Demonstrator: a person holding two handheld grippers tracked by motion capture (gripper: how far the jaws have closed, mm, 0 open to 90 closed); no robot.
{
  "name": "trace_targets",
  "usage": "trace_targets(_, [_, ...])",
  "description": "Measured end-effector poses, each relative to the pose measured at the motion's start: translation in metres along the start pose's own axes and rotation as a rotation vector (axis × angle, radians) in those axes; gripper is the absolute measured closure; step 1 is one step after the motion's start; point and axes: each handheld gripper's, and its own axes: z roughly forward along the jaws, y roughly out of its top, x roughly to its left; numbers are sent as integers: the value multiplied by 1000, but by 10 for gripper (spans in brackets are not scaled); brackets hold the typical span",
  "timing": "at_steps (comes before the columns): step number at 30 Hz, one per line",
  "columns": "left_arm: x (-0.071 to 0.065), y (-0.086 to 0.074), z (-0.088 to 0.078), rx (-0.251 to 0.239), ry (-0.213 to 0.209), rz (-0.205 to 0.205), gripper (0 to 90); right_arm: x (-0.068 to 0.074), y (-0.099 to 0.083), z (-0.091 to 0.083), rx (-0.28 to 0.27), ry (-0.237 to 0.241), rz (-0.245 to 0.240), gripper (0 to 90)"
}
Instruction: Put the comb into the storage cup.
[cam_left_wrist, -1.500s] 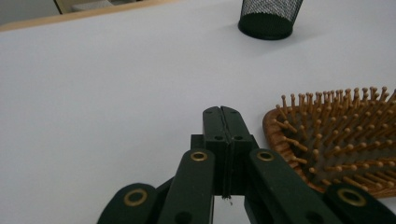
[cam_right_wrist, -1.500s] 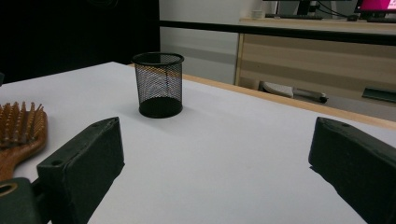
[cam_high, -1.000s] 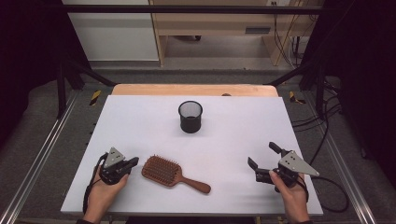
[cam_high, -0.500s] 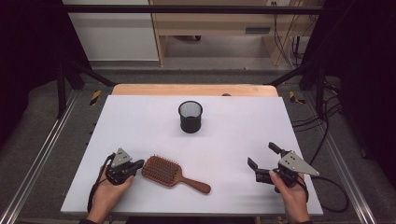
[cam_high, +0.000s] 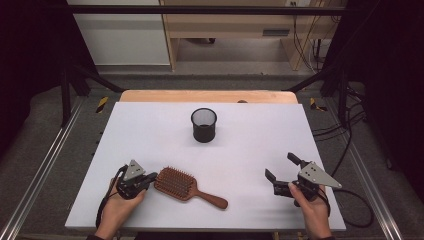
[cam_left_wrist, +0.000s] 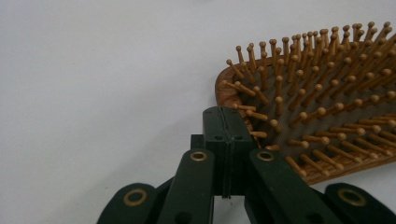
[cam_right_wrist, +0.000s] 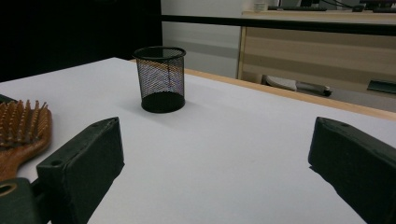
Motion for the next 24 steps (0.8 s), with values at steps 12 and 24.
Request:
trace_targets(12, [-4,3,8,21,-3,4,900,0,0,0,4,3,1,34])
trace_targets(24, [-22,8,12,31,-46,37,900,0,-1,1,16,6,15,33])
